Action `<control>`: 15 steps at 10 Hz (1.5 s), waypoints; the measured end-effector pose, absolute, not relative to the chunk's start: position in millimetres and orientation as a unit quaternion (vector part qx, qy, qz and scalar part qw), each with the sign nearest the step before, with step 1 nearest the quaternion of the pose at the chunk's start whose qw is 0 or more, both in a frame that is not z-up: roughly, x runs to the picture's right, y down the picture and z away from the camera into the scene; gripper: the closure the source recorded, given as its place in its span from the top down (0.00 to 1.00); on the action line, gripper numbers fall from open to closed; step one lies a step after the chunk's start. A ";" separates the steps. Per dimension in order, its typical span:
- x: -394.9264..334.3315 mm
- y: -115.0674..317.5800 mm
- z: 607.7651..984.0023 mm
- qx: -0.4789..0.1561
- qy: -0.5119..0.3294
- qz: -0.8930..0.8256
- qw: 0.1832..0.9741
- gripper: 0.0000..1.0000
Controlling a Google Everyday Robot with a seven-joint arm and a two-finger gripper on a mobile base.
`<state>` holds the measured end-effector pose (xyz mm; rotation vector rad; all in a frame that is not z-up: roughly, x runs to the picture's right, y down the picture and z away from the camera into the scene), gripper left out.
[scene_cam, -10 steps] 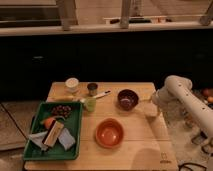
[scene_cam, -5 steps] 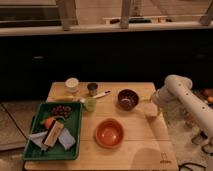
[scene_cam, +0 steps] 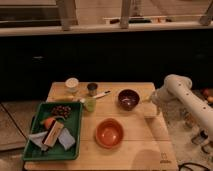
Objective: Stack bowls on top of each other
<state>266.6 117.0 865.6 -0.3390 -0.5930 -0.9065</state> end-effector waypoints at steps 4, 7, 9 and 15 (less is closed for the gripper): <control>252.1 108.3 861.3 -0.154 -0.277 -0.436 0.842 0.80; 250.2 101.2 873.7 -0.155 -0.273 -0.435 0.844 0.80; 250.5 101.1 887.3 -0.162 -0.273 -0.436 0.842 0.68; 227.3 100.9 918.5 -0.180 -0.290 -0.455 0.822 0.10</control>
